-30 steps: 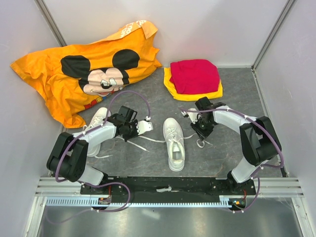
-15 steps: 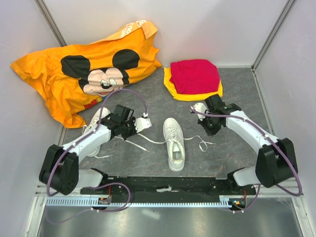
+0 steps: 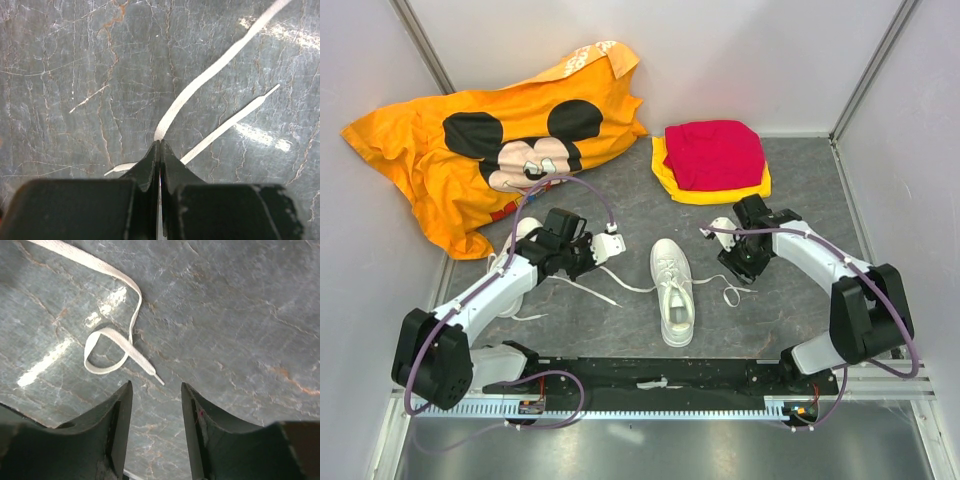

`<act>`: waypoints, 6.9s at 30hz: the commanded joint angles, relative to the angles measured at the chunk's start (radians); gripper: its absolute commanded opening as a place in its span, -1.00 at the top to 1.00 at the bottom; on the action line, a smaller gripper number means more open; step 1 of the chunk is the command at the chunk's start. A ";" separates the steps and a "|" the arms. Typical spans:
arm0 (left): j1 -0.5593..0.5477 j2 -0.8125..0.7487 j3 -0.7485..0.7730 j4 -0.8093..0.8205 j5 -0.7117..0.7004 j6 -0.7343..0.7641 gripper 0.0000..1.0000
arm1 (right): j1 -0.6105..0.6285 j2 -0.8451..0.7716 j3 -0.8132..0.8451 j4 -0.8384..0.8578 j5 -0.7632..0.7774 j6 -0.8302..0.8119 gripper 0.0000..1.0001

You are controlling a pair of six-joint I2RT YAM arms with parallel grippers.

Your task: Tie the shoes

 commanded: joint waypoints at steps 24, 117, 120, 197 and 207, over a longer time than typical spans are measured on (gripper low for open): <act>0.005 -0.079 0.157 -0.145 0.031 -0.100 0.97 | -0.049 -0.117 -0.007 0.111 0.100 0.006 1.00; 0.037 0.289 0.429 0.077 0.092 -0.582 0.97 | 0.530 -0.212 0.253 0.177 -0.166 0.125 -0.87; 0.074 0.343 0.417 0.079 0.104 -0.591 0.97 | 0.601 -0.129 0.257 0.189 -0.134 0.076 -0.79; 0.119 -0.054 0.351 -0.375 0.436 -0.256 0.97 | 0.564 -0.266 0.265 0.100 -0.135 0.160 1.00; -0.073 -0.289 0.167 -0.529 0.404 0.026 0.97 | 0.535 -0.469 0.165 0.089 -0.104 0.241 1.00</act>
